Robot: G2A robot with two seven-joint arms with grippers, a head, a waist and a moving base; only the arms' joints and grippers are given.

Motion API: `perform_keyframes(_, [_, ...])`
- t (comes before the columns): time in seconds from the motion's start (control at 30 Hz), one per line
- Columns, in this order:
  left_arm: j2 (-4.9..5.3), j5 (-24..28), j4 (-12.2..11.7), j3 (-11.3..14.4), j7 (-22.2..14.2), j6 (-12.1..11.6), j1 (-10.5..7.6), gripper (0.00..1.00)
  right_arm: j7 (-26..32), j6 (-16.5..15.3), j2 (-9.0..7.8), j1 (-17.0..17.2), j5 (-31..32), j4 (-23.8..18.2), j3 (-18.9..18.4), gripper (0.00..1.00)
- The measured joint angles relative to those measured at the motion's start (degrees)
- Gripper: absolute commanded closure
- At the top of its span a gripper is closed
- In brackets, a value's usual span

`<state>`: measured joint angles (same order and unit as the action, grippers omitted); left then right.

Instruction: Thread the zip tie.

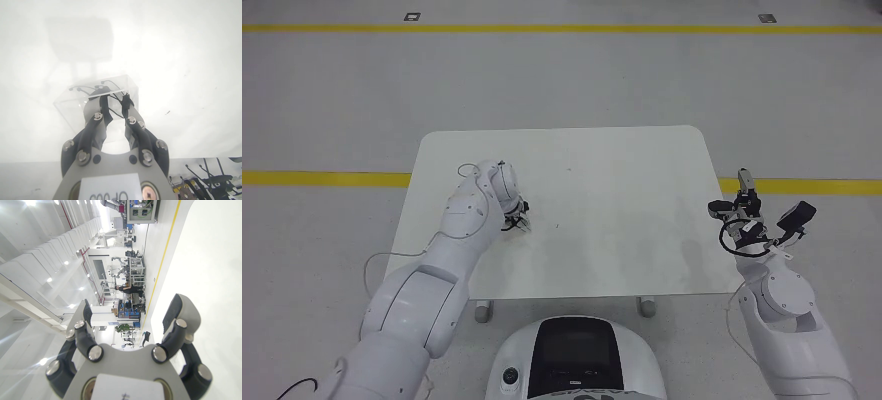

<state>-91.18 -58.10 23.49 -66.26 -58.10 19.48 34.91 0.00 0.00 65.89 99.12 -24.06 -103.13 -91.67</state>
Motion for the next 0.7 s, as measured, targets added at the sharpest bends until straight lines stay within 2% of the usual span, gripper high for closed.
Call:
perform_keyframes(0.23, [0.18,-0.14,0.61,-0.2,0.03,0.0,0.27,0.83,0.0,0.0,0.0,0.0,0.0,0.0,0.0,0.0])
perform_keyframes(0.53, [-0.25,-0.87,-1.59,-0.14,0.71,0.0,-0.28,0.85,0.0,0.0,0.0,0.0,0.0,0.0,0.0,0.0])
perform_keyframes(0.7, [-0.68,-1.17,-3.23,-0.11,1.19,0.0,-1.04,1.0,0.0,0.0,0.0,0.0,0.0,0.0,0.0,0.0])
